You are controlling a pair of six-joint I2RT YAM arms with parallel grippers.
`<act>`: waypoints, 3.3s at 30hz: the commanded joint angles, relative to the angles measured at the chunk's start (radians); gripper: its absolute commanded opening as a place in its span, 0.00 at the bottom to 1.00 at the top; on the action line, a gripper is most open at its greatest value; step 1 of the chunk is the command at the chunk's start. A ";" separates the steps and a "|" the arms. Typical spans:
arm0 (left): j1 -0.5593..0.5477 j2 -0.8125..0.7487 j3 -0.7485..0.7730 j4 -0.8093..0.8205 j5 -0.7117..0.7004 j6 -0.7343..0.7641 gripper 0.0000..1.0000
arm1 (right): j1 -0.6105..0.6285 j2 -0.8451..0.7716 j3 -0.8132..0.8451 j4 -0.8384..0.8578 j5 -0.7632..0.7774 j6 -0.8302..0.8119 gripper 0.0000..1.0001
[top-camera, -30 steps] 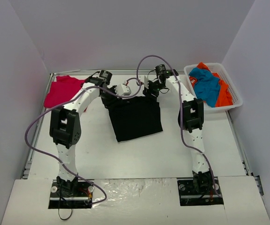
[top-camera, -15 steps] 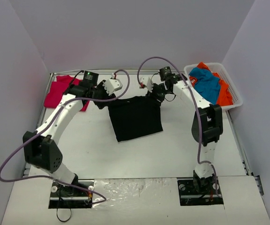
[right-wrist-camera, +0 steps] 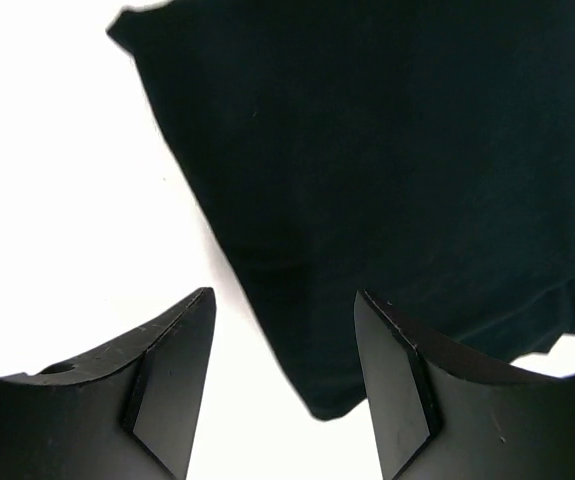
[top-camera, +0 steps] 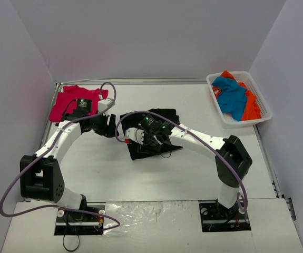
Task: Fold and stack the t-shirts
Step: Fold the long partially folded tshirt into a neat square, then put the neatly folded tshirt into the corner of the board with the left arm
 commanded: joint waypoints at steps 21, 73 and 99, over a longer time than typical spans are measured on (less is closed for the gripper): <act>0.207 0.061 -0.193 0.418 0.322 -0.401 0.61 | 0.179 0.228 0.100 0.123 0.211 0.072 0.52; 0.109 0.455 -0.245 1.024 0.512 -1.043 0.94 | 0.142 0.444 0.528 -0.082 0.297 0.068 0.00; 0.050 0.651 -0.124 1.089 0.529 -1.088 0.70 | 0.163 0.475 0.595 -0.151 0.248 0.071 0.00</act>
